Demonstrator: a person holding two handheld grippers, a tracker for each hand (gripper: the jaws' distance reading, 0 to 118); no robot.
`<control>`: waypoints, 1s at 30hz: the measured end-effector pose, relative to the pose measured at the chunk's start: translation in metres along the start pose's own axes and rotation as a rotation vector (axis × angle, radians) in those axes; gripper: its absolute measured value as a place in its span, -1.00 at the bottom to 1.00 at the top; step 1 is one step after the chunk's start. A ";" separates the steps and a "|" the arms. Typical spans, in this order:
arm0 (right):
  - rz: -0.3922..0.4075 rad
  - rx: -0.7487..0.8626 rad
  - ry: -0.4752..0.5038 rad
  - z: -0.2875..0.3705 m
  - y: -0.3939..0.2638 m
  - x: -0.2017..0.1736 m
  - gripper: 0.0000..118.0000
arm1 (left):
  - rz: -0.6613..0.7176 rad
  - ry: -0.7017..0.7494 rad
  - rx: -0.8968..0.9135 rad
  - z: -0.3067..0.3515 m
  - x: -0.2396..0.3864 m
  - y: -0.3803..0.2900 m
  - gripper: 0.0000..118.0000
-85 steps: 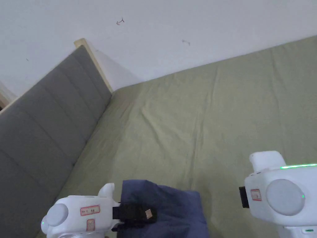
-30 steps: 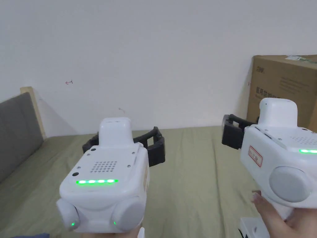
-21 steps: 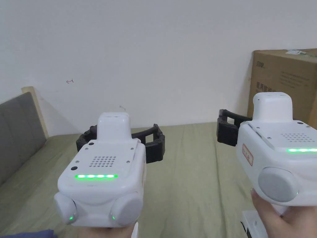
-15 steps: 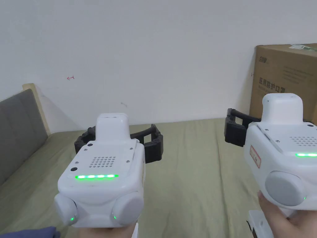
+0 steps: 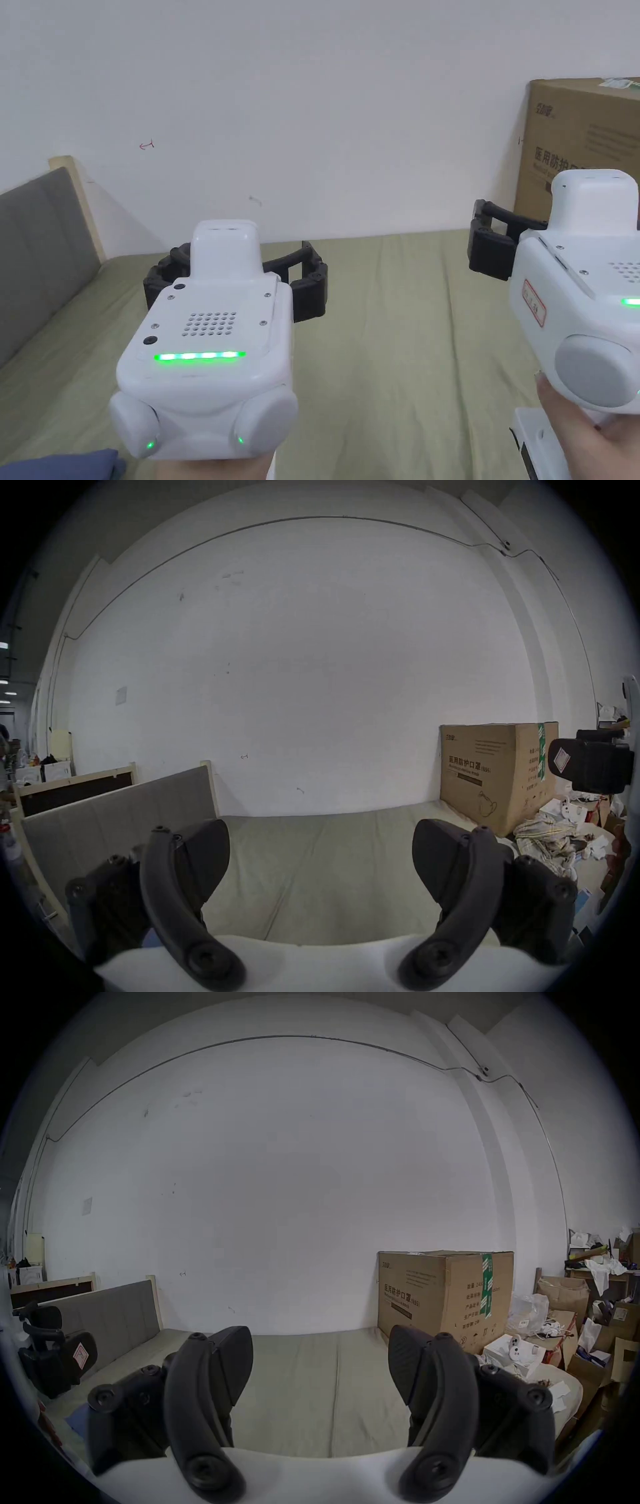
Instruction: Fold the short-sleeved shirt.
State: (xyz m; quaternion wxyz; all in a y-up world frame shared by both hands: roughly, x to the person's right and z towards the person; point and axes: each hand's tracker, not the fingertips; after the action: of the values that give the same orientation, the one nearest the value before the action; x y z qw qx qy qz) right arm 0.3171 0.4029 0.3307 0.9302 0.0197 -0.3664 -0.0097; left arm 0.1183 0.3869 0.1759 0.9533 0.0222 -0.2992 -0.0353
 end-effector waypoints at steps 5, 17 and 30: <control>0.017 -0.018 0.021 -0.001 -0.007 -0.007 0.48 | 0.023 0.002 0.001 0.001 -0.003 0.001 0.85; 0.027 -0.052 0.055 0.000 -0.013 -0.012 0.48 | 0.075 0.002 -0.038 -0.002 -0.011 -0.002 0.85; 0.016 -0.071 0.051 0.000 -0.012 -0.014 0.48 | 0.107 -0.036 -0.073 -0.002 -0.010 -0.001 0.84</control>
State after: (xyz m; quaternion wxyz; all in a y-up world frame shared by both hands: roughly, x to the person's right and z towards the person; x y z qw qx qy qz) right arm 0.3072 0.3909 0.3207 0.9393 -0.0163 -0.3424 -0.0148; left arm 0.1119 0.3870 0.1683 0.9484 -0.0294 -0.3157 0.0046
